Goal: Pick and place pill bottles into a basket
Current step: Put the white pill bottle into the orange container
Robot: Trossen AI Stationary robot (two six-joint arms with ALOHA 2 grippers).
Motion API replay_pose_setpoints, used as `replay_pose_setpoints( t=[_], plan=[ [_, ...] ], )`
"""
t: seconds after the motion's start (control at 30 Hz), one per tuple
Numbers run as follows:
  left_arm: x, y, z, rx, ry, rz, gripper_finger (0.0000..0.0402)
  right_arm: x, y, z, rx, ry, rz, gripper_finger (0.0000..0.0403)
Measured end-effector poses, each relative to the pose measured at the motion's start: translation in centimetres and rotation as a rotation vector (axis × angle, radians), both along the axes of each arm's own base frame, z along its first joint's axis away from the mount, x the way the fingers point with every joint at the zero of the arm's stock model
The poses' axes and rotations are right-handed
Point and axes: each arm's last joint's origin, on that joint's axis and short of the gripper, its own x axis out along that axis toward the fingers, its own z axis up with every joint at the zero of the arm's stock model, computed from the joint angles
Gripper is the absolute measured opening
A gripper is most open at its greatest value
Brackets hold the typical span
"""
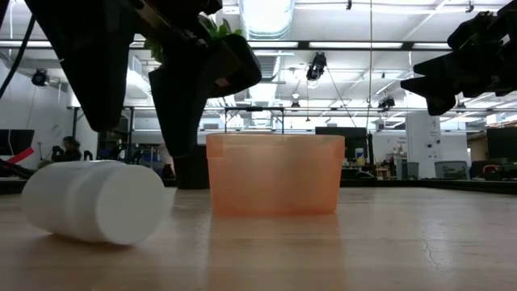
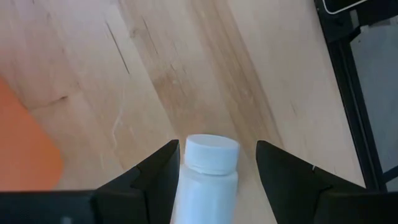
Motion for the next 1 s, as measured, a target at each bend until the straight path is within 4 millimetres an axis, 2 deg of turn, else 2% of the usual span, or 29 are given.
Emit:
replay_pose_setpoints(
  t=[0.2,0.47,0.73,1.0],
  plan=[
    [0.0,0.0,-0.2,-0.007,-0.007,0.001,0.0194,0.0,0.0,0.0,0.000,0.000,0.000,0.0194],
    [-0.7,0.0,-1.7,-0.020,0.065,0.014,0.0194,0.0,0.0,0.0,0.000,0.000,0.000,0.0194],
    [-0.9,-1.1,-1.8,-0.052,0.029,-0.010,0.0194,0.0,0.0,0.0,0.000,0.000,0.000,0.0194],
    [-1.1,-1.3,-2.2,-0.056,0.033,0.004,0.0194,0.0,0.0,0.0,0.000,0.000,-0.001,0.0194]
  ],
)
